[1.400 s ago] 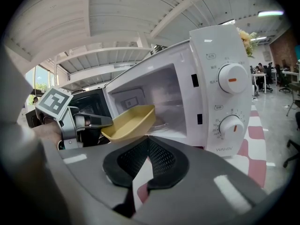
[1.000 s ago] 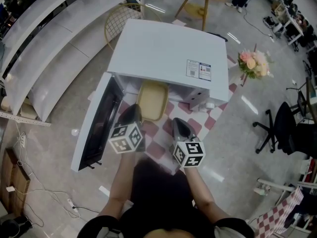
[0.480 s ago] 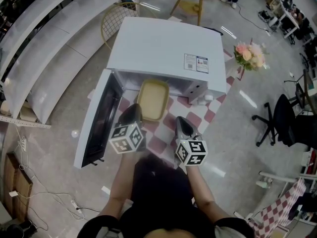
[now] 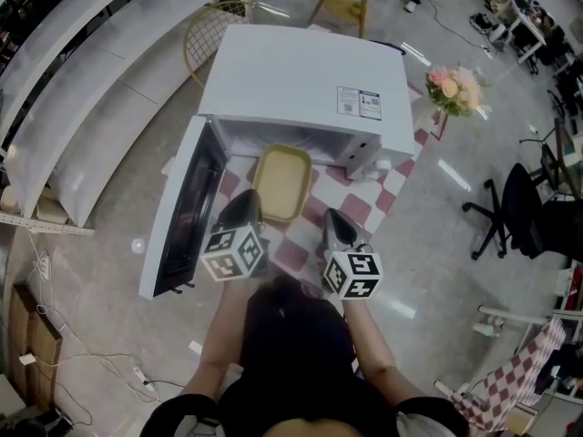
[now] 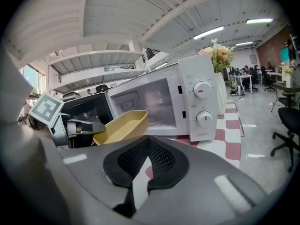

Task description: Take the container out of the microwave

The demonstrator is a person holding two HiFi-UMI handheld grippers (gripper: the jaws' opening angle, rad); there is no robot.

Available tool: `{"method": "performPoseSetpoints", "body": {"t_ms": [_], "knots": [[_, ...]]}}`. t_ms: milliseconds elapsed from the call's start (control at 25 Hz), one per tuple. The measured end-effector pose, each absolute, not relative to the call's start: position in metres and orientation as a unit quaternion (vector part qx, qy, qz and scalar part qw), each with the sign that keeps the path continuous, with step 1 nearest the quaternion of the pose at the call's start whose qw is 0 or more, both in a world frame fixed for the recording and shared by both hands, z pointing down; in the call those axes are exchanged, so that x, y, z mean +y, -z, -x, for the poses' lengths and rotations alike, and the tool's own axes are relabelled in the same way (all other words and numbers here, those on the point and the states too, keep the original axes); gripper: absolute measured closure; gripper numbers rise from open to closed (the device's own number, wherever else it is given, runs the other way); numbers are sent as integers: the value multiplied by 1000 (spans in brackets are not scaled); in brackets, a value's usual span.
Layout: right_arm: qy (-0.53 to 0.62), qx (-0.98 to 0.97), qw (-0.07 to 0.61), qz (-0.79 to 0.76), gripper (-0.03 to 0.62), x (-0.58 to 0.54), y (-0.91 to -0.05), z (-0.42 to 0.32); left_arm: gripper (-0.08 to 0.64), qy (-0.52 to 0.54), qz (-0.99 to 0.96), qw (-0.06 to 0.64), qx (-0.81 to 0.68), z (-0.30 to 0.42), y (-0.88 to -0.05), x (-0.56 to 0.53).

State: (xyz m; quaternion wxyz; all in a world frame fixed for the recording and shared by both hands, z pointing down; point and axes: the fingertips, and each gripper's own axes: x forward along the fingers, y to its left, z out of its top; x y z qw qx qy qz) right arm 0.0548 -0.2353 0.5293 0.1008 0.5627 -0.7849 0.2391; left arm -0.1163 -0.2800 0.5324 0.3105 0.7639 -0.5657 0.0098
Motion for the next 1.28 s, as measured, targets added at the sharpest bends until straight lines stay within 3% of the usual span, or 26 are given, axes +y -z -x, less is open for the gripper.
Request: {"method": "performPoseSetpoints", "body": {"t_ms": [1280], "knots": [[-222,-771,86,-591,592,-164,-494,-68,532,-8,-791,307,-529,123,-514,-202]]}}
